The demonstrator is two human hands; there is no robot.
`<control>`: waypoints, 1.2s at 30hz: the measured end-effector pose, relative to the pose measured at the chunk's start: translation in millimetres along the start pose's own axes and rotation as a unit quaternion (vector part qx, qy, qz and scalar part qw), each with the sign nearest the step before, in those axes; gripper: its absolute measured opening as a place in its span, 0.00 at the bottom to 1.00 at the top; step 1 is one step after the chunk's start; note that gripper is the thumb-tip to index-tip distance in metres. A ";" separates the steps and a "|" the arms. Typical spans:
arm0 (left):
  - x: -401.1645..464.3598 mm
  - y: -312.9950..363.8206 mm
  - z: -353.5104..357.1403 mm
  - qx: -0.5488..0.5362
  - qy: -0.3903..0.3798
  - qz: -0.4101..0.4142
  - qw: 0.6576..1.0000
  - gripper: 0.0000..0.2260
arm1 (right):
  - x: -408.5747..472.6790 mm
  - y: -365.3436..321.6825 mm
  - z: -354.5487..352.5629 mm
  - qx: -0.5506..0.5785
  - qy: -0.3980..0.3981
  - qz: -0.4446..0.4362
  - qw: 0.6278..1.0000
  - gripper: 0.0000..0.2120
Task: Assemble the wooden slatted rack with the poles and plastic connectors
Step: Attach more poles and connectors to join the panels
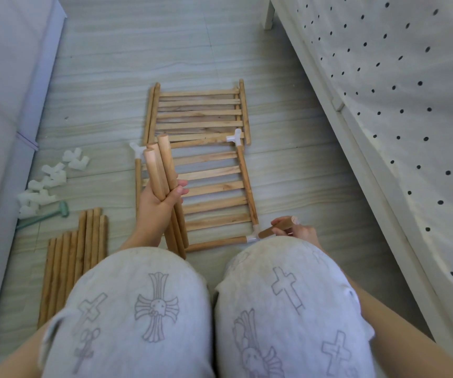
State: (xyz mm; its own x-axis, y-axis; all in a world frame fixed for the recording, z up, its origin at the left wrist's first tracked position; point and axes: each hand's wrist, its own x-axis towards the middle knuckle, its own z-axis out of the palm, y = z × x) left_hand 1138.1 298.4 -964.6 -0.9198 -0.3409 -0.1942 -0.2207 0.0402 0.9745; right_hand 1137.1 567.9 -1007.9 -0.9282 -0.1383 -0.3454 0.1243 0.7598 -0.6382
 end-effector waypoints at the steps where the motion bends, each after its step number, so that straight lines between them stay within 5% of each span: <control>1: -1.2 2.7 -0.3 -0.004 -0.001 0.000 1.000 0.10 | -0.8 -2.0 -0.8 0.008 -0.004 0.009 1.000 0.12; 9: -0.1 27.7 -6.0 -0.002 -0.034 0.025 0.999 0.08 | 5.7 -14.0 -31.4 0.075 -0.138 0.041 0.987 0.21; 12: 0.5 42.9 -7.6 0.004 -0.046 0.043 0.998 0.09 | 12.2 -23.0 -51.3 -0.022 -0.199 0.011 0.980 0.24; 18: 4.8 80.1 -10.7 -0.025 -0.055 0.053 0.997 0.13 | 19.7 -80.6 -99.7 0.005 -0.068 -0.066 0.996 0.17; 25: 15.8 108.6 -2.8 -0.091 -0.085 0.029 0.992 0.09 | 33.8 -171.2 -62.1 0.067 -0.200 -0.139 0.968 0.18; 32: 54.5 99.9 5.1 -0.125 -0.121 0.008 0.985 0.10 | 92.1 -185.8 -19.7 0.097 -0.194 -0.204 0.955 0.01; 36: 100.8 65.0 12.2 -0.067 -0.101 0.015 0.992 0.08 | 140.4 -159.5 -4.1 0.073 -0.169 -0.163 0.969 0.05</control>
State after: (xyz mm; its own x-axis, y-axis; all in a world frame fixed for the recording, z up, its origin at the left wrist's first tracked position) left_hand 1027.0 278.1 -922.2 -0.9746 -0.1449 -0.1709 -0.1603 -0.0822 0.9836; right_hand 985.5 429.8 -951.8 -0.7610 -0.5759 -0.2986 -0.0859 0.5458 -0.8335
